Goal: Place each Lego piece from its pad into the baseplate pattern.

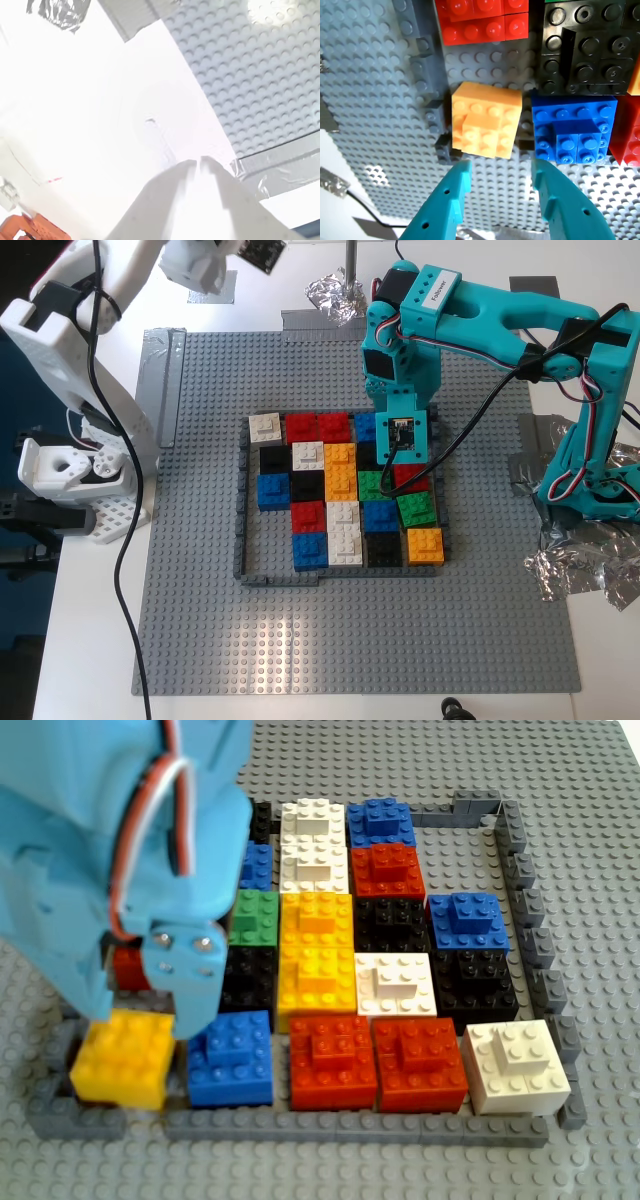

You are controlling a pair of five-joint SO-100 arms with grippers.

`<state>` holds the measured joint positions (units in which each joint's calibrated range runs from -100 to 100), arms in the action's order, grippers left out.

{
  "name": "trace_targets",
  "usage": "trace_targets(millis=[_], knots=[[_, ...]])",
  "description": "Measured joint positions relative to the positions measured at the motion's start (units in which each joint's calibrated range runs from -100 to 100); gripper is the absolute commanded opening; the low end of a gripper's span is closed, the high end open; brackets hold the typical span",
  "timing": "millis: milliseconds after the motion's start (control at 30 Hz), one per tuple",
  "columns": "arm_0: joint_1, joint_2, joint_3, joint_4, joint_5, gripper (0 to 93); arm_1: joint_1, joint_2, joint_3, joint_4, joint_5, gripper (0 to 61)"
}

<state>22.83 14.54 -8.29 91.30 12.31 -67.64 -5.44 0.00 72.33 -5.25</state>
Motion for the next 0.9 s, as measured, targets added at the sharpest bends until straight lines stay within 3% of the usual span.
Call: trace_targets(millis=[233, 333, 467, 700, 900], knots=[[1.04, 0.00, 0.00, 0.43, 0.68, 13.7, -7.09, 1.55, -7.54, 5.47, -2.15, 0.2], [0.96, 0.00, 0.00, 1.83, 0.68, 6.1, -9.73, 1.73, -10.64, 9.25, -3.13, 0.2], [0.96, -1.01, 0.00, 2.87, 0.68, 5.4, -14.09, 1.73, -11.41, 12.39, -4.54, 0.2], [2.07, -8.03, 0.68, 3.74, 0.68, 5.2, -15.09, -6.99, 0.19, 9.73, -3.13, 0.2], [1.78, -15.30, 8.88, 4.52, 0.68, 5.2, -13.91, -9.59, 3.09, 10.86, -1.32, 0.2]])
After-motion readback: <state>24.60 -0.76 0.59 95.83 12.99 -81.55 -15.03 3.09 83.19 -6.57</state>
